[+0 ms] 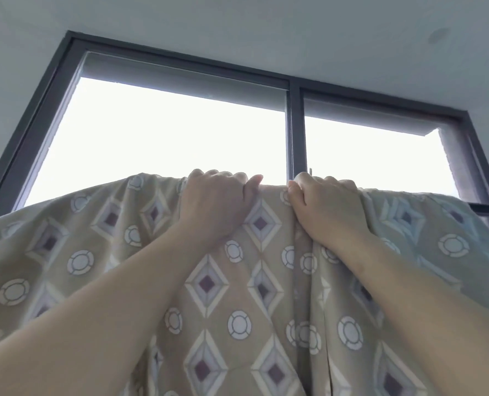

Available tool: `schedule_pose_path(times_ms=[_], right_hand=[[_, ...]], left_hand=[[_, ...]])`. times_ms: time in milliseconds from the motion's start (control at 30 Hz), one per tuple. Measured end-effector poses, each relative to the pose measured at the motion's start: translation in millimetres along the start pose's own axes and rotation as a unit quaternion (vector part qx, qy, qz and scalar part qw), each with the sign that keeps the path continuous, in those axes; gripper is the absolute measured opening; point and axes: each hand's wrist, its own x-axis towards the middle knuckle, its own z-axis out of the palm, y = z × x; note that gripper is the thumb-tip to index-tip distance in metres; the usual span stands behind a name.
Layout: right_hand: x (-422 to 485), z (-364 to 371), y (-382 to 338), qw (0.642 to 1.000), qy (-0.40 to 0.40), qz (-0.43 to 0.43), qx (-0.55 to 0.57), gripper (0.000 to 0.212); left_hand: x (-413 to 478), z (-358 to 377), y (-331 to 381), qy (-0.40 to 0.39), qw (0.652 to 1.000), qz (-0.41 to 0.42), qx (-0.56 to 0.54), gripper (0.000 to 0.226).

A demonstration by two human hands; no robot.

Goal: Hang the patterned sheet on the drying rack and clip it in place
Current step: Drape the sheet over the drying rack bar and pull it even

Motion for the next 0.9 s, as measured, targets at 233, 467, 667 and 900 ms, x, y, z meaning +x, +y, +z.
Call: schedule_pose_path(times_ms=[233, 467, 667, 900], right_hand=[[0.8, 3.4, -5.2, 0.998, 0.021, 0.023, -0.053, 0.044], [1.0, 2.8, -37.6, 0.999, 0.021, -0.04, -0.011, 0.047], [9.7, 12.9, -45.0, 0.995, -0.009, -0.06, 0.078, 0.047], [3.7, 1.6, -14.4, 0.999, -0.023, -0.043, 0.02, 0.044]], left_hand=[[-16.1, -13.6, -61.3, 0.004, 0.998, -0.062, 0.0, 0.061], [-4.6, -21.2, -45.6, -0.065, 0.993, -0.098, -0.014, 0.042], [-2.7, -13.3, -26.1, -0.071, 0.997, -0.04, -0.018, 0.052], [-6.7, -6.8, -27.6, 0.013, 0.999, -0.029, -0.004, 0.048]])
